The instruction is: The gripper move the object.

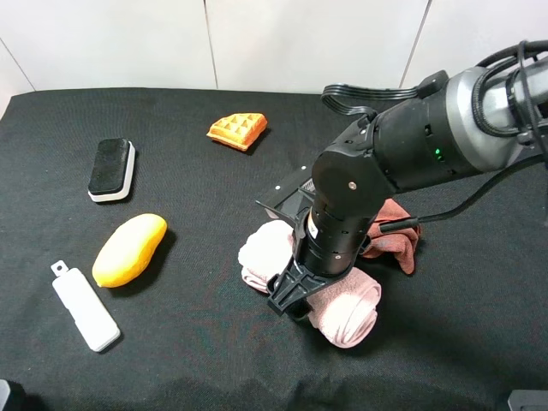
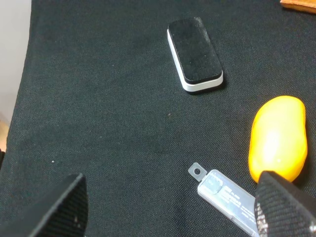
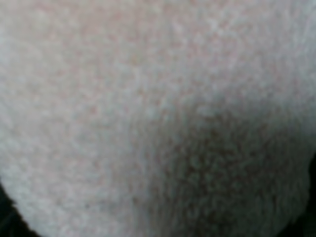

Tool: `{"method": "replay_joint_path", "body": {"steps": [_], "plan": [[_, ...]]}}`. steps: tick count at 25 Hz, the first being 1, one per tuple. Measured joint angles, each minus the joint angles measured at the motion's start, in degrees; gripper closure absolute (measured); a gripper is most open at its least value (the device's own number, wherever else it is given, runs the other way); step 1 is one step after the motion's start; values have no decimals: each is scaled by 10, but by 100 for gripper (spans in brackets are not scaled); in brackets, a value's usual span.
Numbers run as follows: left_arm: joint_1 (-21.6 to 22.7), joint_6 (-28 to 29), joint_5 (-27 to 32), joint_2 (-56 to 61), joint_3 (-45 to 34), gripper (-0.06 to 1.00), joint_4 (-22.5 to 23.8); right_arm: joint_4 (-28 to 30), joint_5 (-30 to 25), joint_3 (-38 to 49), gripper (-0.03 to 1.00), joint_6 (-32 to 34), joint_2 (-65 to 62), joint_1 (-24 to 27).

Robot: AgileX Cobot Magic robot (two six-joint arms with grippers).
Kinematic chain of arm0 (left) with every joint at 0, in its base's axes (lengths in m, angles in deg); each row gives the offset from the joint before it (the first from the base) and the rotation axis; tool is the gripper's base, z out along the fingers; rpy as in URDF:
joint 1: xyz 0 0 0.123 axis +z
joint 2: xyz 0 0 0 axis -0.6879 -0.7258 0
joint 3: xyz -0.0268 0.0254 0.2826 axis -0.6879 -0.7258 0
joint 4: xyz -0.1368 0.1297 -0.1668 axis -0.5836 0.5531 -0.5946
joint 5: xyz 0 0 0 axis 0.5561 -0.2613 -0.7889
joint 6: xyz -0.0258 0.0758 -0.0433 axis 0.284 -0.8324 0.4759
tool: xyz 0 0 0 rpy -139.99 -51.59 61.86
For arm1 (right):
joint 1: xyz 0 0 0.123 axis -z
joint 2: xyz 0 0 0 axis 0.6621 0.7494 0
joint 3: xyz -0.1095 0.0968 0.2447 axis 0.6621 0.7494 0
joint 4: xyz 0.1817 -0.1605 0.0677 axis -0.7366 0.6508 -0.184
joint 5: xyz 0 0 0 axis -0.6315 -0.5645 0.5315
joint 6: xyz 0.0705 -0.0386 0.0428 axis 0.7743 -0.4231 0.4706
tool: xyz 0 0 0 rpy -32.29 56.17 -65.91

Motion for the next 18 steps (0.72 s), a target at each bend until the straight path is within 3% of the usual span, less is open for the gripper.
{"method": "replay_joint_path", "body": {"steps": [12, 18], "plan": [[0, 0, 0, 0, 0, 21, 0, -4, -1, 0, 27, 0, -2, 0], [0, 0, 0, 0, 0, 21, 0, -1, -1, 0, 27, -1, -62, 10]]}}
